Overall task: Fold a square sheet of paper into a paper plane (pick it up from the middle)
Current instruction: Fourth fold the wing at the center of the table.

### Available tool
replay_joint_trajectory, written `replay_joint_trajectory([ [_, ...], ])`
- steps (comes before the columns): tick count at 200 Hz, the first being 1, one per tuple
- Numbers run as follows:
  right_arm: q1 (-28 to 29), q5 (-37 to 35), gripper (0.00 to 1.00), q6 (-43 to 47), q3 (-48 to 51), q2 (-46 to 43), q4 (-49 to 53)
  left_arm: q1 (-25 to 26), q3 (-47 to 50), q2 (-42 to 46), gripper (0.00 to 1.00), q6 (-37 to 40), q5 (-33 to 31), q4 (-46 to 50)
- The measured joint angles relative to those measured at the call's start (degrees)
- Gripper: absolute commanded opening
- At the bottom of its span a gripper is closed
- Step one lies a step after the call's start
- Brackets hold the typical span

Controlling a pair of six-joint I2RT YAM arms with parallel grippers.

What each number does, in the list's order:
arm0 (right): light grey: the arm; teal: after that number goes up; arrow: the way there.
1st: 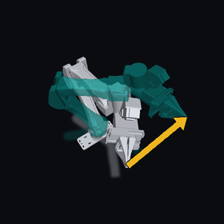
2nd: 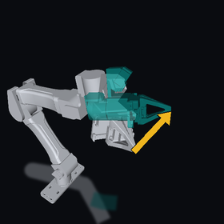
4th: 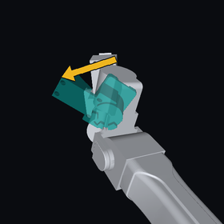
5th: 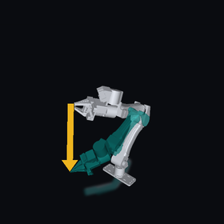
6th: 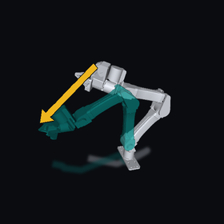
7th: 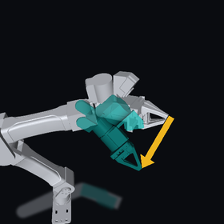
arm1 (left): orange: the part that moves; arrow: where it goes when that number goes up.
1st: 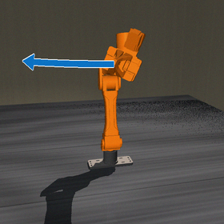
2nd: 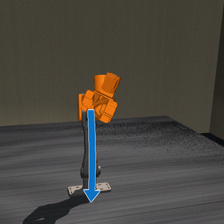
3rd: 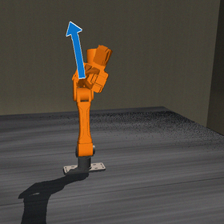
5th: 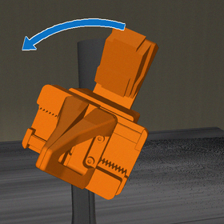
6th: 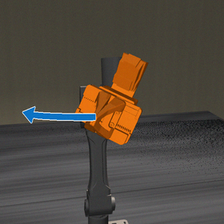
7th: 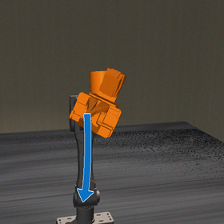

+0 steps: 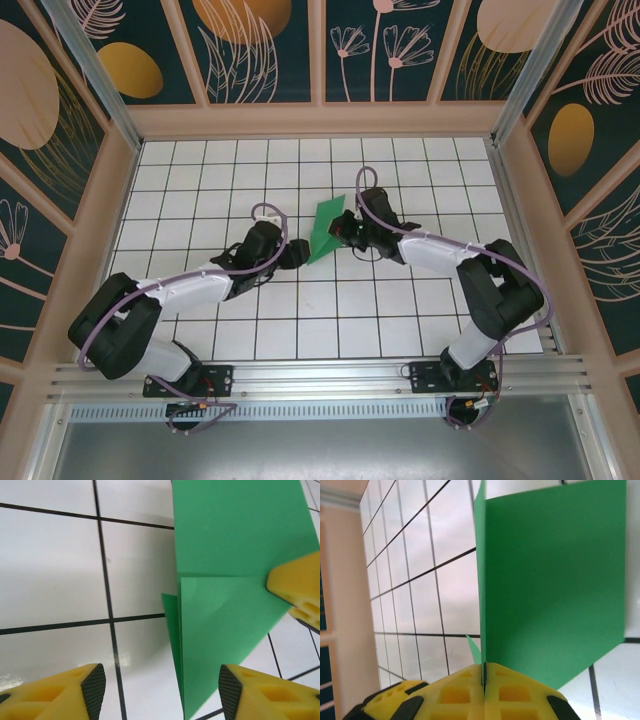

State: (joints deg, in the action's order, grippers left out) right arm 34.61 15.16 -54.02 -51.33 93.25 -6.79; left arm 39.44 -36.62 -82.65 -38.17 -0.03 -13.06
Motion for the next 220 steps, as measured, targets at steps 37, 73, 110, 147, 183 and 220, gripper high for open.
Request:
replay_joint_trajectory([
  [37,1.5,-3.8,0.01,-6.2,0.7,0.7,3.7,0.0,4.2,0.0,0.66,5.8,4.9,-8.3],
  [73,1.8,-4.2,0.01,-10.4,-0.1,3.1,6.1,0.0,6.7,-0.8,0.65,13.0,7.9,-16.3],
  [110,1.7,-2.4,0.01,-14.3,-1.6,5.1,7.7,0.1,7.1,-6.5,0.60,19.7,9.9,-23.2],
  [147,1.2,-0.1,0.01,-17.3,-2.8,5.5,9.8,0.3,7.1,-11.5,0.59,24.3,10.1,-25.9],
  [183,0.6,0.3,0.02,-18.4,-4.5,5.6,13.0,0.3,6.1,-14.5,0.55,27.1,10.7,-27.2],
  [220,0.6,0.4,0.01,-18.8,-6.1,5.9,14.8,0.3,4.9,-16.6,0.55,28.2,12.7,-27.4],
])
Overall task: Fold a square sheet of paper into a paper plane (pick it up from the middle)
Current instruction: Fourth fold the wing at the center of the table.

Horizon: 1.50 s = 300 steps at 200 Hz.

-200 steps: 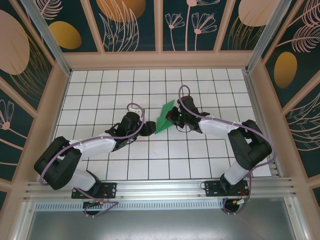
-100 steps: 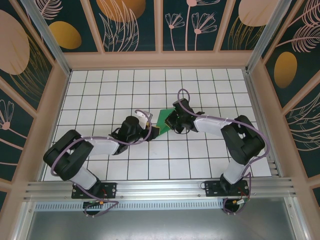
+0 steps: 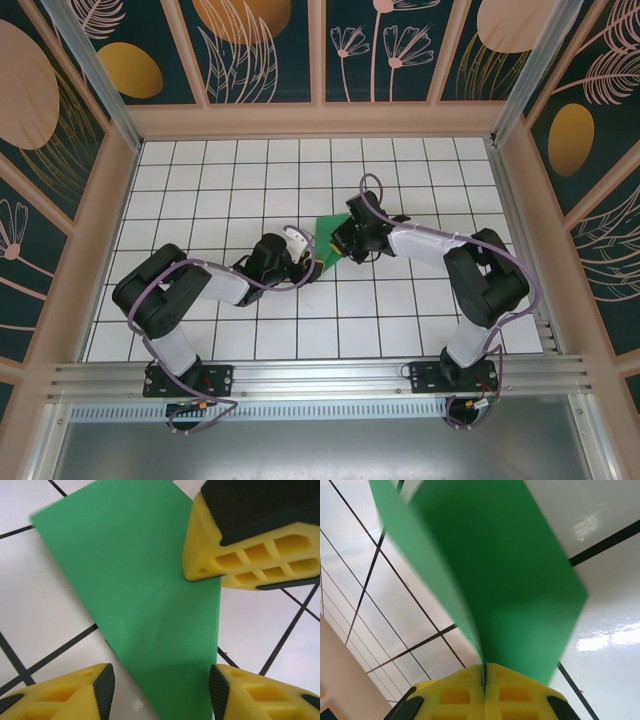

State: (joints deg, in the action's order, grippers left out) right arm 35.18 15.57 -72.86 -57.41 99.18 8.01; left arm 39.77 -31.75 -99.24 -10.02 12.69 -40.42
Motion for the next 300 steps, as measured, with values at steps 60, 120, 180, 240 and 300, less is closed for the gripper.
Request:
replay_joint_trajectory([
  [60,0.0,0.8,0.02,-1.1,-0.5,1.3,0.2,0.0,-1.4,-1.4,0.57,0.1,2.4,0.0],
  [120,0.0,1.0,0.02,-1.4,-0.5,1.4,0.6,0.0,-1.6,1.3,0.56,-0.1,2.5,0.6],
  [180,0.0,2.2,0.03,-2.8,-0.5,1.4,0.6,1.1,-2.4,-1.6,0.51,-0.3,2.1,0.5],
  [240,-0.6,3.4,0.34,-3.6,-0.6,1.4,0.6,1.2,-2.4,-2.9,0.34,0.3,-1.2,0.0],
  [300,-2.8,2.5,0.58,3.7,0.4,-2.1,-0.3,1.2,-1.7,-2.9,0.26,-0.9,-0.9,-1.4],
])
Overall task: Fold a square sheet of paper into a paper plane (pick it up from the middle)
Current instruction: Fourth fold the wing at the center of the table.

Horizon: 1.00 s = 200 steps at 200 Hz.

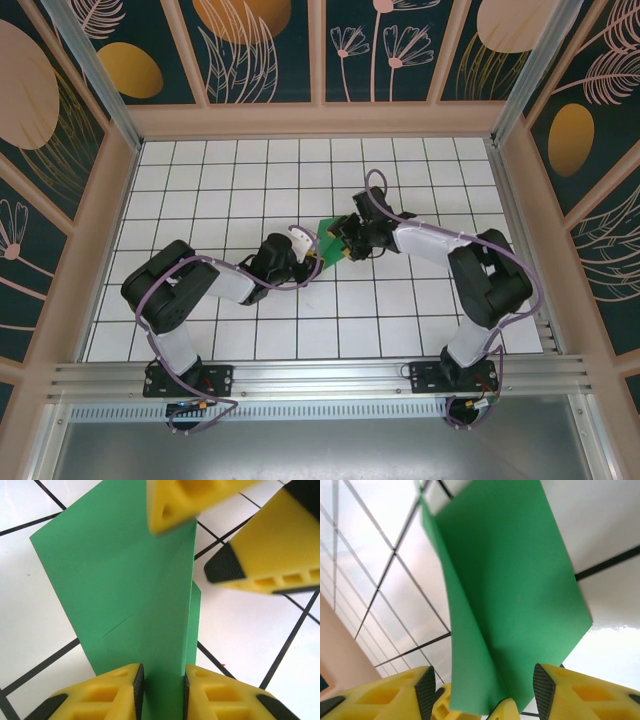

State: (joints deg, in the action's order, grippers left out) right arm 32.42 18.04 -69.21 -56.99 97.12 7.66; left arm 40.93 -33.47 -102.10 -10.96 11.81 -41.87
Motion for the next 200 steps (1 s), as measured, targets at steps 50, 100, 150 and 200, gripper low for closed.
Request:
replay_joint_trajectory([
  [50,-0.7,0.4,0.58,10.0,9.1,-9.0,-7.8,0.0,1.1,0.0,0.19,-4.0,0.7,-2.0],
  [100,-2.2,4.1,0.53,19.6,14.5,-10.6,-15.2,0.0,2.0,0.0,0.19,-8.9,2.4,-4.8],
  [150,-2.2,9.1,0.47,25.2,14.9,-6.7,-20.2,0.0,4.2,0.0,0.20,-13.5,4.3,-8.6],
  [200,-2.2,10.6,0.41,27.4,14.9,-3.9,-21.4,0.0,6.3,0.4,0.19,-16.2,4.2,-9.9],
])
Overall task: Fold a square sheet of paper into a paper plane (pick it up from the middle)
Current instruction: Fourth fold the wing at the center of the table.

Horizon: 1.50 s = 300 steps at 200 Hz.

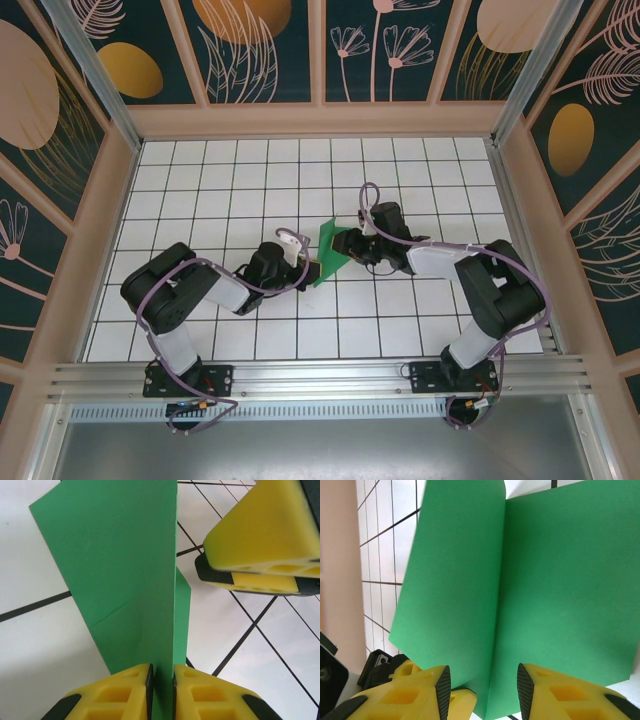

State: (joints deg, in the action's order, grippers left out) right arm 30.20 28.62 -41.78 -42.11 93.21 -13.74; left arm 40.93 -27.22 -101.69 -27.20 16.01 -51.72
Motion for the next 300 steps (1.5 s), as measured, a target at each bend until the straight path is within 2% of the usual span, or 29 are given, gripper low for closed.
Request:
replay_joint_trajectory([
  [51,0.0,-2.4,0.40,-0.1,0.0,-1.5,0.4,0.0,0.5,5.8,0.15,1.7,-2.2,2.6],
  [88,-0.9,-8.6,0.42,-0.5,0.7,-11.9,1.6,0.0,-1.8,10.1,0.14,7.3,-3.0,5.9],
  [127,-1.7,-11.9,0.41,-0.5,2.7,-19.7,1.7,0.0,-4.8,9.4,0.13,12.9,-3.0,7.0],
  [168,-1.6,-9.9,0.38,-1.2,7.2,-18.5,1.7,0.0,-6.4,4.8,0.11,14.8,-2.3,7.0],
  [203,-0.5,-8.5,0.32,-2.1,8.1,-15.0,1.7,0.0,-5.9,2.2,0.12,14.5,-1.2,6.7],
  [260,0.6,-7.1,0.29,-3.7,8.1,-7.2,1.5,0.0,-3.7,1.6,0.24,13.7,-0.1,6.5],
  [300,0.6,-6.4,0.30,-4.0,8.1,-5.6,1.4,0.0,-3.7,1.3,0.27,13.6,1.0,6.4],
])
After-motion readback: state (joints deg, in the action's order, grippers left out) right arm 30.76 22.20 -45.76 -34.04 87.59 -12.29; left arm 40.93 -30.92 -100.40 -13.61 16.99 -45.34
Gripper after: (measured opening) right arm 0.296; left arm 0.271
